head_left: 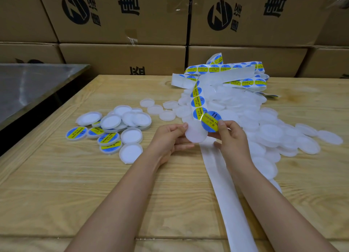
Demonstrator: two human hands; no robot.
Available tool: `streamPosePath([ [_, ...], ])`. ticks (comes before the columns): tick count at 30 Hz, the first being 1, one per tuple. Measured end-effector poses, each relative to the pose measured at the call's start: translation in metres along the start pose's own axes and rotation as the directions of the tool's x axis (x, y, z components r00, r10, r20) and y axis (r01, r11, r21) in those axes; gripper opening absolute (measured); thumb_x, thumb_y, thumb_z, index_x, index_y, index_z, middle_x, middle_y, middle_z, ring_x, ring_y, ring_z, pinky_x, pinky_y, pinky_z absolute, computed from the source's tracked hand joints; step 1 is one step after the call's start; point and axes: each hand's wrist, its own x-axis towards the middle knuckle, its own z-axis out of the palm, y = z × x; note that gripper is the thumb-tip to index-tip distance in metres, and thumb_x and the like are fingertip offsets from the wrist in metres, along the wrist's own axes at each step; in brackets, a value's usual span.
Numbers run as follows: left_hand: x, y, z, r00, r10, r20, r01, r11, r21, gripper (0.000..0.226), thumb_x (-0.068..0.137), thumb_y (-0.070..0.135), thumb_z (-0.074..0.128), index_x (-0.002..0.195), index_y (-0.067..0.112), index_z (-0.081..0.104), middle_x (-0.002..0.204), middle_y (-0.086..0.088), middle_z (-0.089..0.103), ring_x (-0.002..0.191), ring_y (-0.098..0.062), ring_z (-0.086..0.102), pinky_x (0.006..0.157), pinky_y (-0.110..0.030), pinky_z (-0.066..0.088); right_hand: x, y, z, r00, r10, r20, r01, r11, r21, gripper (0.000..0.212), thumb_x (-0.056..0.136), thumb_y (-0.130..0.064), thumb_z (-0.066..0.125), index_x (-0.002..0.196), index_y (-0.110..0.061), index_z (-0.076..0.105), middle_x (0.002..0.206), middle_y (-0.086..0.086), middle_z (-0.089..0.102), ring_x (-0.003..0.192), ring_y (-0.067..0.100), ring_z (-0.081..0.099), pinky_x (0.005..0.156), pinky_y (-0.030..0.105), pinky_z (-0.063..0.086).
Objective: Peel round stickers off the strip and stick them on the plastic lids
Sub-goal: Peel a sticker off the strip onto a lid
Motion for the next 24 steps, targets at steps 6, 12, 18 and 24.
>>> streamPosePath([
  [6, -0.001, 0.0, 0.001, 1.0, -0.002, 0.002, 0.002, 0.999, 0.049, 0.02, 0.093, 0.017, 0.055, 0.093, 0.0, 0.066, 0.076, -0.009, 0.073, 0.066, -0.019, 0.071, 0.054, -0.026, 0.056, 0.0, -0.003, -0.004, 0.995, 0.053, 0.089, -0.048, 0.997, -0.055, 0.021, 0.096, -0.023, 0.052, 0.08, -0.012, 0.061, 0.087, 0.004, 0.07, 0.087, 0.015, 0.068, 0.078, 0.034, 0.045],
  [12, -0.003, 0.001, 0.002, 1.0, -0.006, 0.03, 0.004, 0.998, 0.062, 0.022, 0.093, 0.02, 0.054, 0.091, 0.002, 0.066, 0.074, -0.007, 0.073, 0.066, -0.016, 0.071, 0.054, -0.024, 0.056, 0.002, 0.0, -0.005, 0.993, -0.018, 0.117, 0.041, 0.98, -0.197, 0.024, 0.091, -0.02, 0.06, 0.067, -0.015, 0.061, 0.066, -0.001, 0.056, 0.055, 0.001, 0.045, 0.054, 0.013, 0.035],
  [18, -0.003, 0.0, 0.002, 0.998, -0.005, 0.056, 0.0, 0.997, 0.079, 0.024, 0.093, 0.021, 0.053, 0.092, 0.002, 0.067, 0.077, -0.01, 0.073, 0.07, -0.019, 0.071, 0.057, -0.025, 0.056, 0.005, 0.005, -0.005, 0.989, -0.031, 0.141, 0.061, 0.975, -0.212, 0.027, 0.09, -0.022, 0.062, 0.064, -0.014, 0.062, 0.057, -0.007, 0.056, 0.05, -0.004, 0.045, 0.049, 0.007, 0.033],
  [24, -0.004, 0.0, 0.002, 0.998, -0.004, 0.063, -0.001, 0.997, 0.073, 0.025, 0.094, 0.021, 0.053, 0.092, 0.001, 0.067, 0.079, -0.011, 0.073, 0.072, -0.021, 0.072, 0.058, -0.025, 0.056, 0.005, 0.008, -0.004, 0.993, -0.023, 0.116, 0.049, 0.973, -0.227, 0.025, 0.09, -0.023, 0.062, 0.067, -0.013, 0.062, 0.069, 0.002, 0.062, 0.063, 0.006, 0.051, 0.058, 0.016, 0.04],
])
